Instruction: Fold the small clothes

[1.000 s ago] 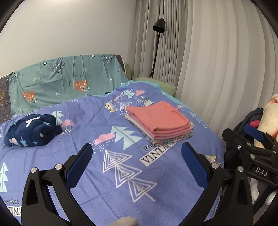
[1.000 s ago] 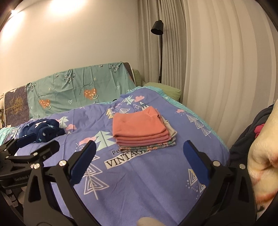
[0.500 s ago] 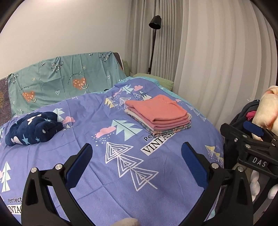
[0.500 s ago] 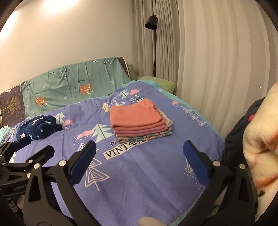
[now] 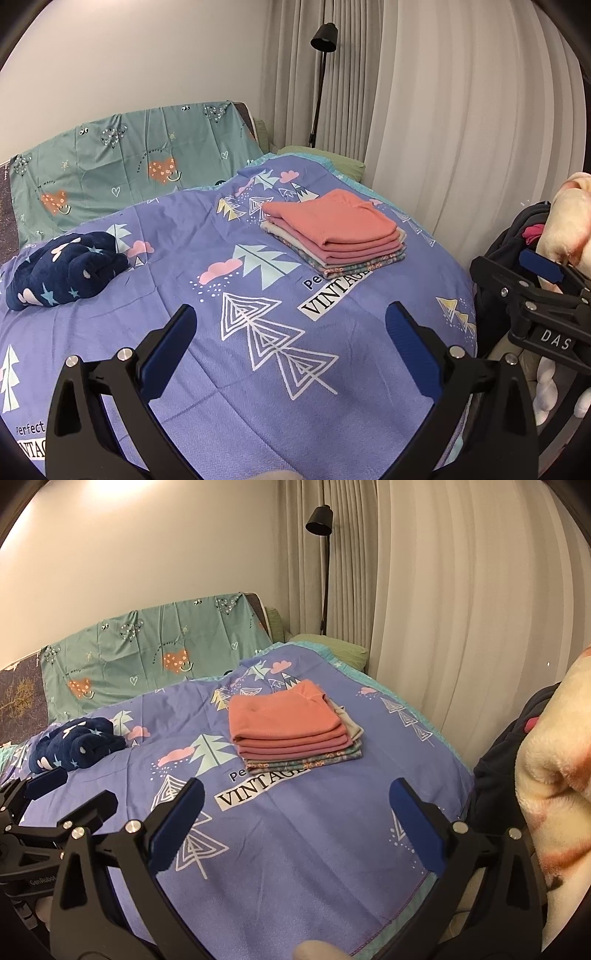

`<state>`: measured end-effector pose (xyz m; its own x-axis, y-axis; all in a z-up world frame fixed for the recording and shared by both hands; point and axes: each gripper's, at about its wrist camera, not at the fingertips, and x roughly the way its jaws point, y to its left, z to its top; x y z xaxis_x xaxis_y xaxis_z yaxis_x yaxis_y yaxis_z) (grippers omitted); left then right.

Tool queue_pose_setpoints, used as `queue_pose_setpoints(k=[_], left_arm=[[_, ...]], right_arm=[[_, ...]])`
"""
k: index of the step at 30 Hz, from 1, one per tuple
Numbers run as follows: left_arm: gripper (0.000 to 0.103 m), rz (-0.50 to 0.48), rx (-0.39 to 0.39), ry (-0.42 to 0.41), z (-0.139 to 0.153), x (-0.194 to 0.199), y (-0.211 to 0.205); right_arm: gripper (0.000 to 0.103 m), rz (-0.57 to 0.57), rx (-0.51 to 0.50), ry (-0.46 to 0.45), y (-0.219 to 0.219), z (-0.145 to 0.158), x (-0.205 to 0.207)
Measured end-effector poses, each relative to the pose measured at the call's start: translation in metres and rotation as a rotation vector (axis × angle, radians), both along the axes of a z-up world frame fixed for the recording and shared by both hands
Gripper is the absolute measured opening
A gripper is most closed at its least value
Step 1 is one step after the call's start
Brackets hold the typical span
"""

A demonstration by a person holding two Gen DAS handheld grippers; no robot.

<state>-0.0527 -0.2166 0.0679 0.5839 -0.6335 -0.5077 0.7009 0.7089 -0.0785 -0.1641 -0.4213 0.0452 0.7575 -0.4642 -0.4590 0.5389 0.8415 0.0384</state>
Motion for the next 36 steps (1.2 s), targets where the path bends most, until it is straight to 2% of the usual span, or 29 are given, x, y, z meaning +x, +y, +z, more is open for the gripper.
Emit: queue_pose_setpoints(k=[36], left_arm=[[0.102, -0.032, 0.050, 0.026, -0.015, 0.003, -0.016]], right_arm=[[0.101, -0.017, 0.034, 0.024, -0.016, -0.017, 0.013]])
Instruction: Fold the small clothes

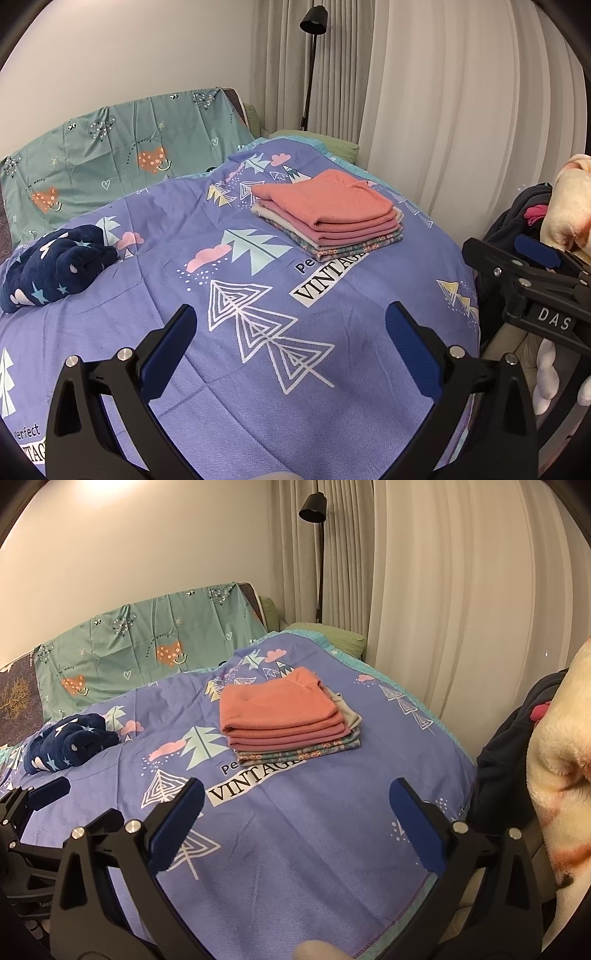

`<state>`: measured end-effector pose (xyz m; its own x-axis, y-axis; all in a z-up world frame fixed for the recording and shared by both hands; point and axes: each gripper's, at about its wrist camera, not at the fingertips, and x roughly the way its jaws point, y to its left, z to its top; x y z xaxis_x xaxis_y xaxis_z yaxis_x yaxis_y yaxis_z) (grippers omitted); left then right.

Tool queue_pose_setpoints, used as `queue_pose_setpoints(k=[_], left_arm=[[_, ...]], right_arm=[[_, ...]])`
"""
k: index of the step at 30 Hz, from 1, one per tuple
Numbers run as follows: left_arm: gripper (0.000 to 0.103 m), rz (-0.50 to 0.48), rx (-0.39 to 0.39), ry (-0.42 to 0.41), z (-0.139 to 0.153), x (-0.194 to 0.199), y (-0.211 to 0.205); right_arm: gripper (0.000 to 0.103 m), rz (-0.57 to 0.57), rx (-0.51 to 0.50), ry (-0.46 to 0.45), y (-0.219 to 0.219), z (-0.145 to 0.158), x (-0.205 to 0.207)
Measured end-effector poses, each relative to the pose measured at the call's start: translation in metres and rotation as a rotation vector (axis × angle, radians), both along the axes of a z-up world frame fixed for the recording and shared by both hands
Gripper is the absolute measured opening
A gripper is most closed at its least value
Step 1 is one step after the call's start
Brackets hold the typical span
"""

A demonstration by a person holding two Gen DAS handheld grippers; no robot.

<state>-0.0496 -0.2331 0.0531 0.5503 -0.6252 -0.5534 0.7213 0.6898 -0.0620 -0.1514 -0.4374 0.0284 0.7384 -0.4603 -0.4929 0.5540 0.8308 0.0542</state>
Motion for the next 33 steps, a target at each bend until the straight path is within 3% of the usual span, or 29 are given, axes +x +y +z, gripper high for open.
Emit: queue_pose_setpoints(k=[33], left_arm=[[0.102, 0.000, 0.006, -0.003, -0.0010, -0.0039, -0.0004]], right_arm=[[0.101, -0.005, 0.007, -0.004, -0.0013, -0.0047, -0.0040]])
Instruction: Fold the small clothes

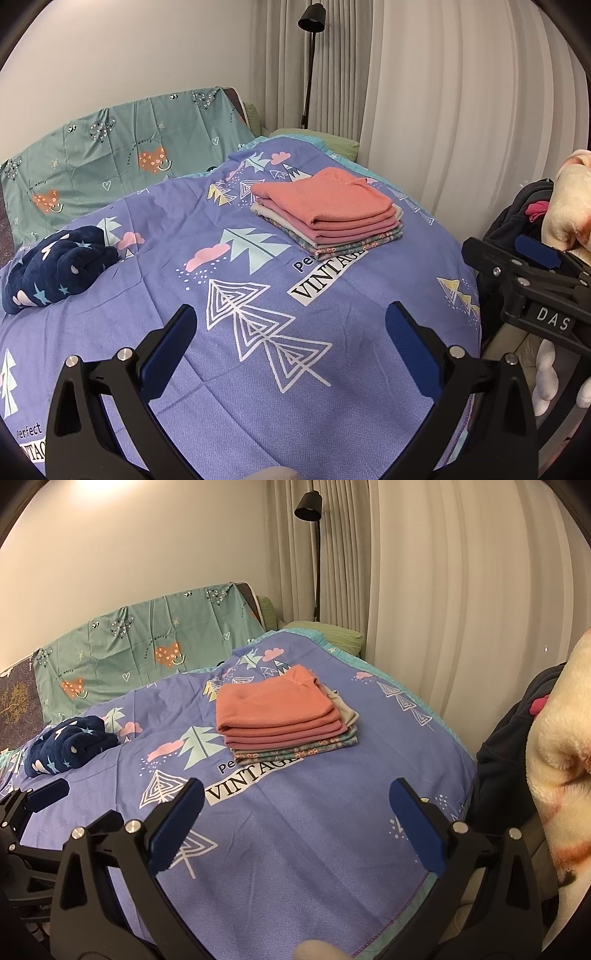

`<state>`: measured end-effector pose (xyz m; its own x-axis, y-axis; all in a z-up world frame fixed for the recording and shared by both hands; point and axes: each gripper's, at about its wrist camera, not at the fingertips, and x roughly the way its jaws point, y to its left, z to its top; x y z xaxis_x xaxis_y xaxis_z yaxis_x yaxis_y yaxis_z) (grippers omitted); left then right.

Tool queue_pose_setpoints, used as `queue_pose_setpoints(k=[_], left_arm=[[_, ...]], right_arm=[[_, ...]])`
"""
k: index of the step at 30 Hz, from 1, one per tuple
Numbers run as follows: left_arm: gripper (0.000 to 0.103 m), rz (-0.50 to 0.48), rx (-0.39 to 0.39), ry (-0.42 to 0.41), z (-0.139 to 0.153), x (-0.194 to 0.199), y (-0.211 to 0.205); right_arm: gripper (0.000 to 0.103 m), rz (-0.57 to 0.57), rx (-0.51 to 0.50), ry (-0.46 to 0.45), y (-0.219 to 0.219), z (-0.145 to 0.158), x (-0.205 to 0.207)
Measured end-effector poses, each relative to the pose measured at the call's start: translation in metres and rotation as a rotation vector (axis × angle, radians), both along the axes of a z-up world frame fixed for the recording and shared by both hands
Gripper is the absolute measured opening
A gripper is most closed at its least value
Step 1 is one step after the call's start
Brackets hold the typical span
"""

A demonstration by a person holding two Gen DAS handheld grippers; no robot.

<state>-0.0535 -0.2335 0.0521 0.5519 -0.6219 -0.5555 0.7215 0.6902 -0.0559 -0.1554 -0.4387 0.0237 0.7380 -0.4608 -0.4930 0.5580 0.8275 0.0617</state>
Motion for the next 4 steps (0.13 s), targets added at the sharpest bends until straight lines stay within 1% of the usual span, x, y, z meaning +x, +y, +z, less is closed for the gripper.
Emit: queue_pose_setpoints(k=[4], left_arm=[[0.102, 0.000, 0.001, 0.000, 0.0002, 0.0002, 0.0001]], right_arm=[[0.101, 0.000, -0.001, 0.000, 0.0002, 0.0006, -0.0004]])
